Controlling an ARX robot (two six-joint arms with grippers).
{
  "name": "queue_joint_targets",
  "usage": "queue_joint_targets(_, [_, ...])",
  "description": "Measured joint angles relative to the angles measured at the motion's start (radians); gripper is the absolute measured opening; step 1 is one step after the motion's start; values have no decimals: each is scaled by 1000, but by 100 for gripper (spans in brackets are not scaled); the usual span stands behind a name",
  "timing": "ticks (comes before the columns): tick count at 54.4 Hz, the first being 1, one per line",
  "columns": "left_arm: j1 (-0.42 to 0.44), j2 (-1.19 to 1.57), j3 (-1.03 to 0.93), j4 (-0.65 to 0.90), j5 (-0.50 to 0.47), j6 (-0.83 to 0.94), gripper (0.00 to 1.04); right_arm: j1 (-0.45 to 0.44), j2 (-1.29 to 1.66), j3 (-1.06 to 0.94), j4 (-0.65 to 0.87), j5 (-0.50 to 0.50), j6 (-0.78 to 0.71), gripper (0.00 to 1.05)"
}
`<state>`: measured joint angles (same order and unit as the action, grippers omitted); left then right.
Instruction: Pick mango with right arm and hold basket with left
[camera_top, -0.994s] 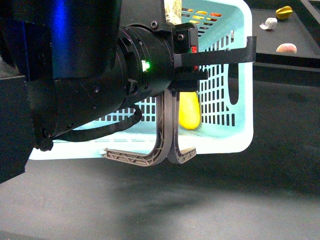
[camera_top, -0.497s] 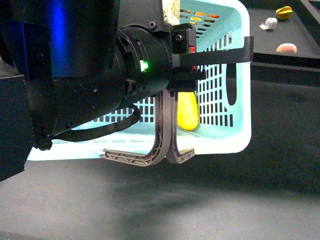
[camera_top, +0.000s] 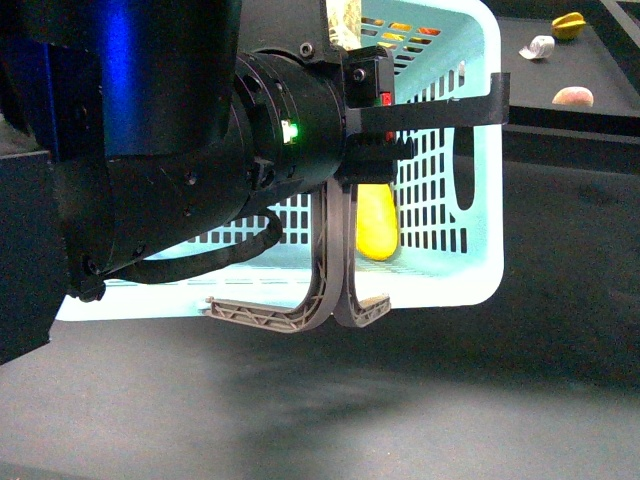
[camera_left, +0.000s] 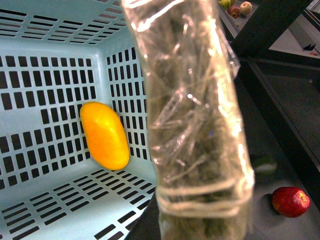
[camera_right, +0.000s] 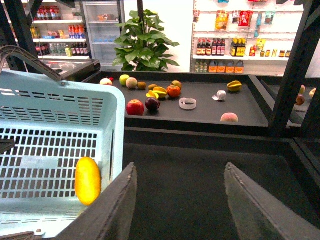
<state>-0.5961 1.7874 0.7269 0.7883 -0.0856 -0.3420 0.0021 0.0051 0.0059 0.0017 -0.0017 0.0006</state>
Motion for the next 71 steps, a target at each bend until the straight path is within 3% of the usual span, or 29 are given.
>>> queue_joint_targets(16, [0, 0, 0, 0, -1, 1, 5, 0, 0, 0, 0, 0, 1, 98])
queue_joint_targets(24, [-5, 21, 51, -98, -124, 45, 5, 0, 0, 0, 0, 0, 0, 96])
queue_joint_targets(33, [14, 71, 123, -159, -196, -53, 5, 0, -1, 0, 0, 0, 0, 96])
queue_joint_targets(57, [216, 208, 322, -386, -344, -691, 5, 0, -1, 0, 0, 0, 0, 96])
queue_joint_targets(71, [346, 275, 343, -400, -403, -996, 5, 0, -1, 0, 0, 0, 0, 96])
